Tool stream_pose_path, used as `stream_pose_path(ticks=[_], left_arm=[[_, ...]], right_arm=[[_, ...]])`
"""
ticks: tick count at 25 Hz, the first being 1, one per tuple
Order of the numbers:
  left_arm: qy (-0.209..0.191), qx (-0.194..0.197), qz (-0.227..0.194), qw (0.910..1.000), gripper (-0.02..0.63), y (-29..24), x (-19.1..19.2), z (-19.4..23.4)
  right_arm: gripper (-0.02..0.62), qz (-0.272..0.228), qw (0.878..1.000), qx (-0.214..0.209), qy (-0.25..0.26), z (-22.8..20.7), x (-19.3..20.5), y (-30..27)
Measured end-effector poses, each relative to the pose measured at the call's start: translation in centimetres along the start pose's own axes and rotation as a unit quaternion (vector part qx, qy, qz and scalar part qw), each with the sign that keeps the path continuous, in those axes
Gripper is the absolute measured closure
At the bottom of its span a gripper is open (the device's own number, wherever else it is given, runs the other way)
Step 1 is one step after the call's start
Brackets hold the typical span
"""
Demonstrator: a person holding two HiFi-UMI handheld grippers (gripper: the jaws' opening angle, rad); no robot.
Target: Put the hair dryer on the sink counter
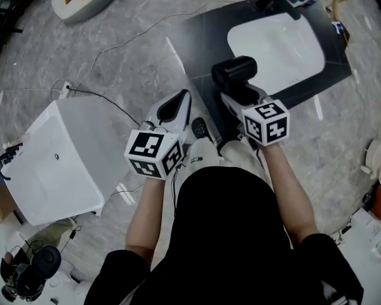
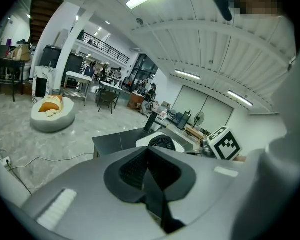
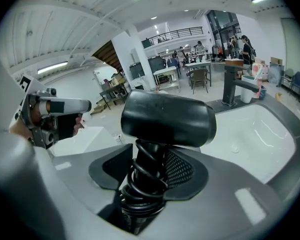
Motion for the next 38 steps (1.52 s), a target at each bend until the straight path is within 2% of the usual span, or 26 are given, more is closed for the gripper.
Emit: stream_pose_path(ticks=[11, 23, 38], left_arm=[[0.009, 0.011, 0.019, 0.9997, 0.606, -2.1, 1.3, 0.9], [0.016, 0.005, 0.022, 0.9996, 0.606, -2.9, 2.6, 1.0], [0.016, -0.004, 0.025, 0.9995, 0.606, -2.5, 3.4, 1.6]], right_arm=[[0.388, 0.038, 0.999, 0.017, -0.007, -1.7, 1.0, -4.4], [0.387, 0.08, 0.996, 0.037, 0.0, -2.9, 2.6, -7.3], [0.387, 0.104, 0.993, 0.053, 0.018, -2.7, 3.1, -9.3]])
Point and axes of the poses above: the fingertips, and each gripper's own axes: y backward along the fingers, z to its left, x out of its underside, the point moved 1 cm from there along y, backward along the fingers, and after that the axes turned 2 degrees about y, right-handed, at the moved point
